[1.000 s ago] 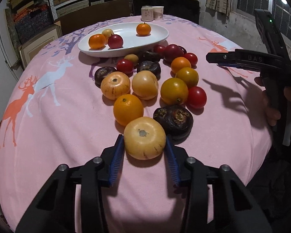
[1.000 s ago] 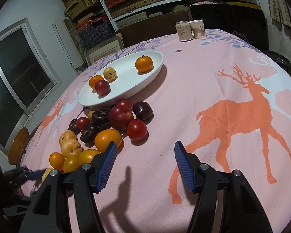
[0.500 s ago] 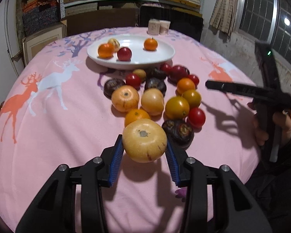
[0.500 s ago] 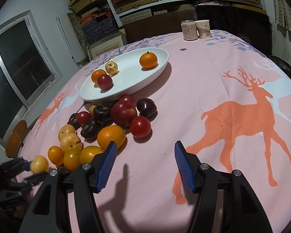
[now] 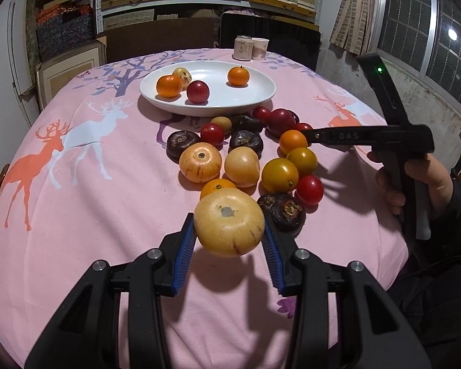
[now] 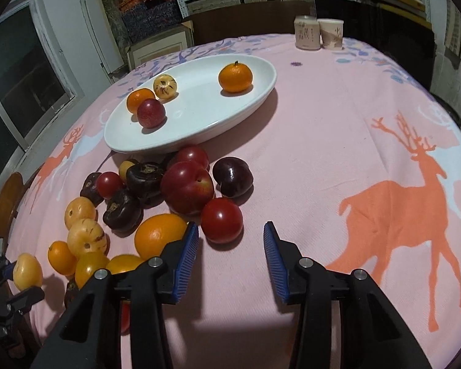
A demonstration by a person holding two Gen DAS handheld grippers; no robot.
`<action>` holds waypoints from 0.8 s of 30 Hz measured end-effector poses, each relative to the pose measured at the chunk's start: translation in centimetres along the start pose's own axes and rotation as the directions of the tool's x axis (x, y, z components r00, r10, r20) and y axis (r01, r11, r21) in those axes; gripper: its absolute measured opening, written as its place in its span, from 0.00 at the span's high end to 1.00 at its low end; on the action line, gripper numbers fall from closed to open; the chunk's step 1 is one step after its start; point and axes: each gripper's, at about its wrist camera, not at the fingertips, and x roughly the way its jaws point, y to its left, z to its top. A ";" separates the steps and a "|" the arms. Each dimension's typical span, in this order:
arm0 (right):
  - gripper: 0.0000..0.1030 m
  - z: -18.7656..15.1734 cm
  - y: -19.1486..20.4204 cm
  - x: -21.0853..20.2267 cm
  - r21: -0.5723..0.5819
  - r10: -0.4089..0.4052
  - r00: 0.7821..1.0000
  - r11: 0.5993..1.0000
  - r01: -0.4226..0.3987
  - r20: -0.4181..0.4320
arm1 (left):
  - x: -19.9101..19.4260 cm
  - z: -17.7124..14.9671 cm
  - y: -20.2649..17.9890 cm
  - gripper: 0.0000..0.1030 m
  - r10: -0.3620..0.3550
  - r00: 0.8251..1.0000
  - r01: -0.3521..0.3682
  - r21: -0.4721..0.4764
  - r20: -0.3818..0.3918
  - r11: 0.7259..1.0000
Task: Organize fruits
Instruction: 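Grasp a pale yellow fruit with the left tool while the right tool grasps a red tomato, then carry both fruits over the plate and open both tools to drop them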
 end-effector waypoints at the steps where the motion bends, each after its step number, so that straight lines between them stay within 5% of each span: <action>1: 0.57 0.2 0.1 0.1 0.002 0.003 1.000 1.000 -0.003 0.004 | 0.1 0.0 0.0 0.60 0.000 1.000 0.000 0.000 -0.001 1.000; 8: 0.72 0.2 0.6 0.2 -0.004 0.024 1.000 1.000 -0.024 -0.003 | 0.2 -0.1 0.0 0.60 -0.002 1.000 0.002 -0.001 -0.005 1.000; 24: 0.73 -1.2 -0.5 -3.0 0.026 0.088 0.993 0.996 -0.091 0.081 | -0.4 0.8 0.0 0.60 0.001 1.000 -0.001 -0.012 0.020 1.000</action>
